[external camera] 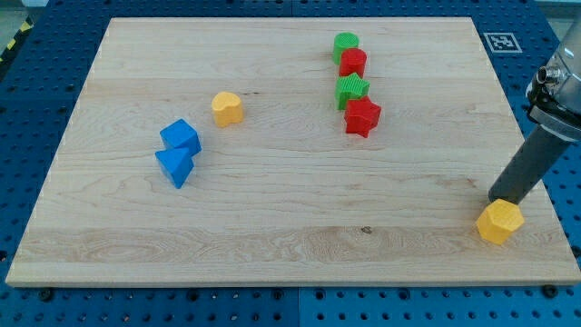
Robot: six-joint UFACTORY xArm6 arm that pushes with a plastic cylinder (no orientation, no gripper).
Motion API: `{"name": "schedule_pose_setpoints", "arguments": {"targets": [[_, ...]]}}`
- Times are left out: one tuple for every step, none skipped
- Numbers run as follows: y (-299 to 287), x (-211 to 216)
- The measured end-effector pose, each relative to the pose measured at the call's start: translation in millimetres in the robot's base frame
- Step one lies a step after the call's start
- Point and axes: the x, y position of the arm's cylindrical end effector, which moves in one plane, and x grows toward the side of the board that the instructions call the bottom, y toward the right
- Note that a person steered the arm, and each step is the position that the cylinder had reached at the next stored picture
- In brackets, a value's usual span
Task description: Move the blue triangle towards the yellow hexagon
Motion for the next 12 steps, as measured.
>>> {"name": "schedule_pose_setpoints", "arguments": {"targets": [[-18.5,-6.2],[-75.4,-3.5],[-155.7,26.1],[-245.0,48.4],[-338.9,46.8],[-423.2,27.9],[-424.4,-31.3],[-413.0,-39.7],[-395.2,-56.8],[-362.7,-57.4],[-323.5,-44.0],[-279.1,-26.1]]}}
